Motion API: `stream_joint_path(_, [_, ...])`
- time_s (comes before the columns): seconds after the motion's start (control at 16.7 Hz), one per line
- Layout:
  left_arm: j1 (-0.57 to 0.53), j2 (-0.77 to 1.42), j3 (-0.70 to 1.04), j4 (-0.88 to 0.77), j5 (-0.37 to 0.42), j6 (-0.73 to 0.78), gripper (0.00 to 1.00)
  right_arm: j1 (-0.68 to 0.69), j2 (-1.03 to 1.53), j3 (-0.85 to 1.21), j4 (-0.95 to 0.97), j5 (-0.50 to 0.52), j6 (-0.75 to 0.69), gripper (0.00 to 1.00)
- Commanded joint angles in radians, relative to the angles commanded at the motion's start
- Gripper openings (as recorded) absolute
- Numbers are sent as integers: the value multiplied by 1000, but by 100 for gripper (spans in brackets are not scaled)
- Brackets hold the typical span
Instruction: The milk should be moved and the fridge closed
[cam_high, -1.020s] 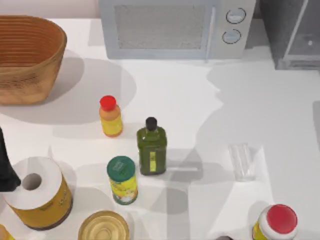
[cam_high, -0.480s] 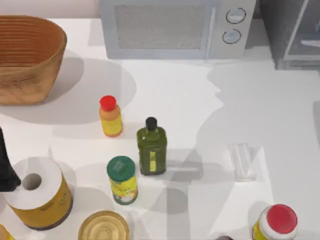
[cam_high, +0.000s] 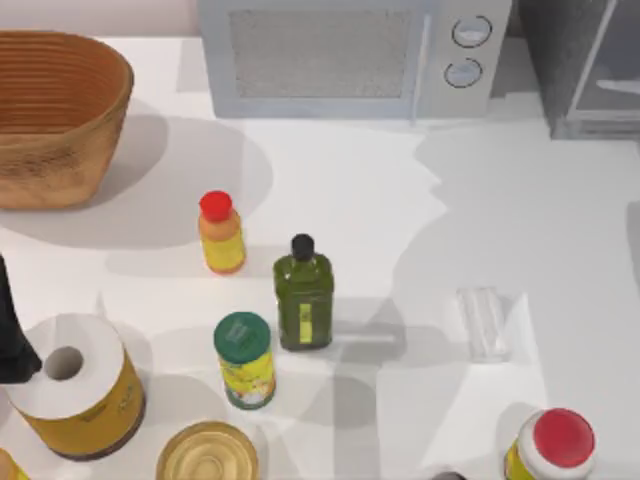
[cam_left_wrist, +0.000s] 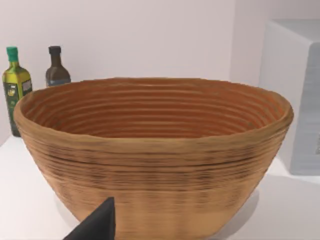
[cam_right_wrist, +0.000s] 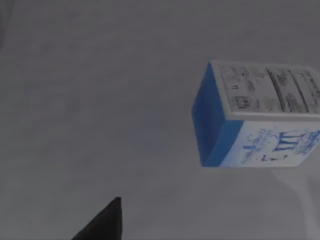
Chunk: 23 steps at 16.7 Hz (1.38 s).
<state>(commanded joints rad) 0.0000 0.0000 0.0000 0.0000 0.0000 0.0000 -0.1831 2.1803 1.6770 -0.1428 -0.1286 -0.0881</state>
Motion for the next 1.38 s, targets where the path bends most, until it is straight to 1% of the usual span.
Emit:
stream_joint_path(0.18, [0, 0, 0, 0, 0, 0, 100, 6, -31, -22, 1, 0, -1, 100])
stream_joint_path(0.3, [0, 0, 0, 0, 0, 0, 100, 16, -102, -80, 3, 1, -1, 100])
stream_joint_path(0.6, [0, 0, 0, 0, 0, 0, 100, 55, -403, -346, 15, 16, 2, 100])
stream_joint_path(0.84, [0, 0, 0, 0, 0, 0, 100, 95, -778, -635, 33, 30, 9, 100])
stream_joint_path(1.2, [0, 0, 0, 0, 0, 0, 100, 150, -1489, -1127, 78, 59, 31, 100])
stream_joint_path(1.38, [0, 0, 0, 0, 0, 0, 100, 166, -1802, -1352, 103, 85, 49, 100])
